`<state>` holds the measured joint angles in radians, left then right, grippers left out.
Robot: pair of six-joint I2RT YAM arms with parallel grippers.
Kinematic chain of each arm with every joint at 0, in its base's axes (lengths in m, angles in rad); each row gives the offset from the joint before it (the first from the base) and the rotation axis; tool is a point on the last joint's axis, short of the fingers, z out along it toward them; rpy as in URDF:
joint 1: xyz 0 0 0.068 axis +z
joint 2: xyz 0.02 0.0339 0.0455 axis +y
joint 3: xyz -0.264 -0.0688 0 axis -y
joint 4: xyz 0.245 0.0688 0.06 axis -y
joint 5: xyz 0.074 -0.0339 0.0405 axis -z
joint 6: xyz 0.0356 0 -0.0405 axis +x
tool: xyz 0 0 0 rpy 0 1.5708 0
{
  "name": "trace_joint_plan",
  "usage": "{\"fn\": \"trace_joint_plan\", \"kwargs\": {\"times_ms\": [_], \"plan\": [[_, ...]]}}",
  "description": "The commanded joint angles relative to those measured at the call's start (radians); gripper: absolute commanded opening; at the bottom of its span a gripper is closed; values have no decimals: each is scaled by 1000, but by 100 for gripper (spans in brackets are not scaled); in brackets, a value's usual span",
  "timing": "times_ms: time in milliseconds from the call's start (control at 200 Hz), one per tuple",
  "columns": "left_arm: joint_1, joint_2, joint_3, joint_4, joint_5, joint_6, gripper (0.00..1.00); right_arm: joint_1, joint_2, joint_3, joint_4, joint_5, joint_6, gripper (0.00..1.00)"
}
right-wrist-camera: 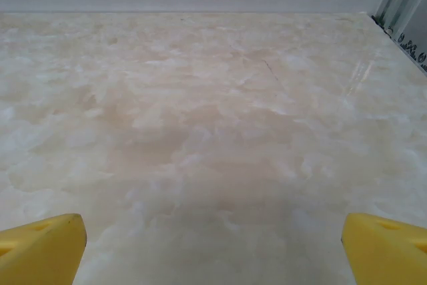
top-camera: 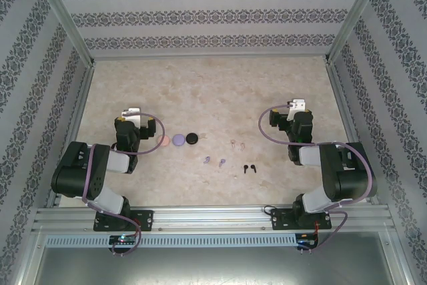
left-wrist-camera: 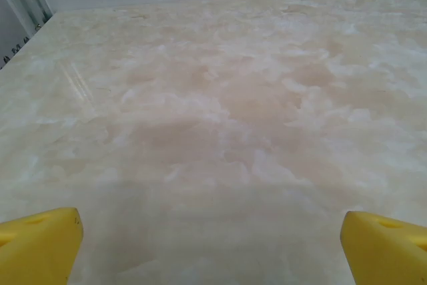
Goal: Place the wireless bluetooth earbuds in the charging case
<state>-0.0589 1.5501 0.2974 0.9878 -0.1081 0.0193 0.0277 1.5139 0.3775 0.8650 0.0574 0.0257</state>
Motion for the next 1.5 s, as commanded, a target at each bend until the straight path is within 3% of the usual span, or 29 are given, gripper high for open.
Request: {"fn": "trace_joint_plan", "kwargs": {"times_ms": [0,170,704,859,924,1089,1184,1279,1499], "plan": [[-4,2,7,43,-7,4,99,-8,-5,9,25,-24,-4,98],[0,5,66,-68,26,14,99,-9,-6,10,22,-24,-1,98],[71,5,127,-183,169,-20,99,-9,-34,7,16,-26,-2,98],[72,-98,201,-388,135,-30,99,75,-214,26,-175,114,-46,98],[70,-139,244,-513,133,-27,99,118,-293,59,-299,168,2,98],[68,-265,355,-836,113,-142,99,150,-478,182,-650,37,261,98],[66,-348,399,-984,110,-276,99,157,-557,204,-703,-124,397,98],[60,-422,427,-1100,159,-387,99,207,-575,269,-800,-168,462,98],[51,-464,485,-1260,277,-551,99,502,-429,505,-1139,113,429,98]]}}
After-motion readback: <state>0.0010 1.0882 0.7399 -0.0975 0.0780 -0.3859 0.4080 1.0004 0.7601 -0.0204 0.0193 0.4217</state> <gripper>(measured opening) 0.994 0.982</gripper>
